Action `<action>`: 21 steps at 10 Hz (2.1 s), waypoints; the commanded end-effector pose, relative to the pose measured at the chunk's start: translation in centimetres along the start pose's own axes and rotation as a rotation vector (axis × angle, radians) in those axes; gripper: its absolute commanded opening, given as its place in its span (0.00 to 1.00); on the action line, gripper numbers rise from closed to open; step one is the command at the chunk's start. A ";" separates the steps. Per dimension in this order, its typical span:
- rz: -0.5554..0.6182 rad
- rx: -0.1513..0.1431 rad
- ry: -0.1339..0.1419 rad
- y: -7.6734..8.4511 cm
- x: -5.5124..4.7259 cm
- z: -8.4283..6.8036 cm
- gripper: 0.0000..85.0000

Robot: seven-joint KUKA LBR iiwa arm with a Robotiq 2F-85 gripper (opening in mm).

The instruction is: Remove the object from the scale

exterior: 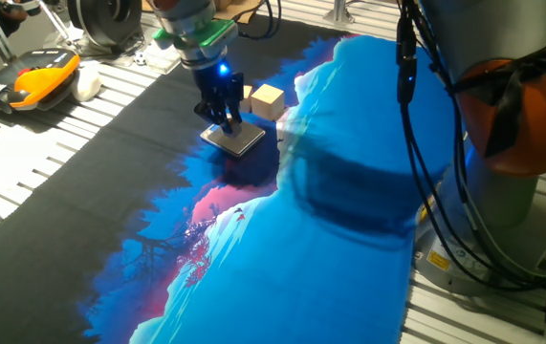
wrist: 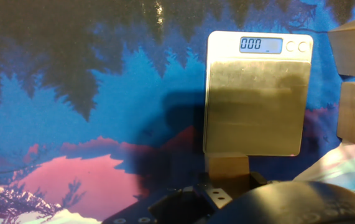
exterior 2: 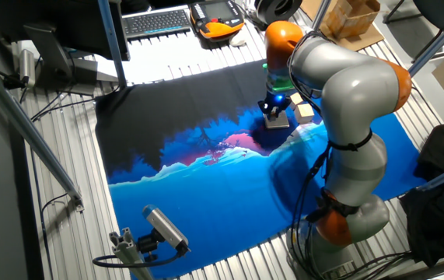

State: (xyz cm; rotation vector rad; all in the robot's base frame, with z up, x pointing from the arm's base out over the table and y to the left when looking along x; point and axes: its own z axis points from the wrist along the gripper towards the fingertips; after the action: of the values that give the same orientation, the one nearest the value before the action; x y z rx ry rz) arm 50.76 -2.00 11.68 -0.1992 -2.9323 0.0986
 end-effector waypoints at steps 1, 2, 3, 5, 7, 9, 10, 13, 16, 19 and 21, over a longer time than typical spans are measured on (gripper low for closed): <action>0.007 0.001 0.006 0.0 0.0 0.0 0.00; 0.000 0.010 0.011 0.0 0.0 0.0 0.00; -0.002 -0.002 0.010 0.0 0.0 0.0 0.00; 0.001 -0.008 0.007 0.0 0.0 0.0 0.00; 0.014 0.003 0.000 0.0 0.0 0.0 0.00; 0.024 0.020 -0.028 -0.2 0.9 0.1 0.00; 0.020 0.021 -0.040 -0.6 1.7 0.6 0.00; 0.022 0.009 -0.078 -1.7 2.8 2.4 0.00; 0.043 0.015 -0.119 -1.8 3.7 4.6 0.20; 0.053 0.021 -0.113 -1.9 3.7 4.8 0.40; 0.073 0.016 -0.096 -1.9 3.8 5.0 0.40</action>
State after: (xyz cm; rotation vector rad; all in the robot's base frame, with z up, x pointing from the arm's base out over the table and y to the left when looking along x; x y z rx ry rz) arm 45.80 -3.63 7.75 -0.3098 -3.0146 0.1457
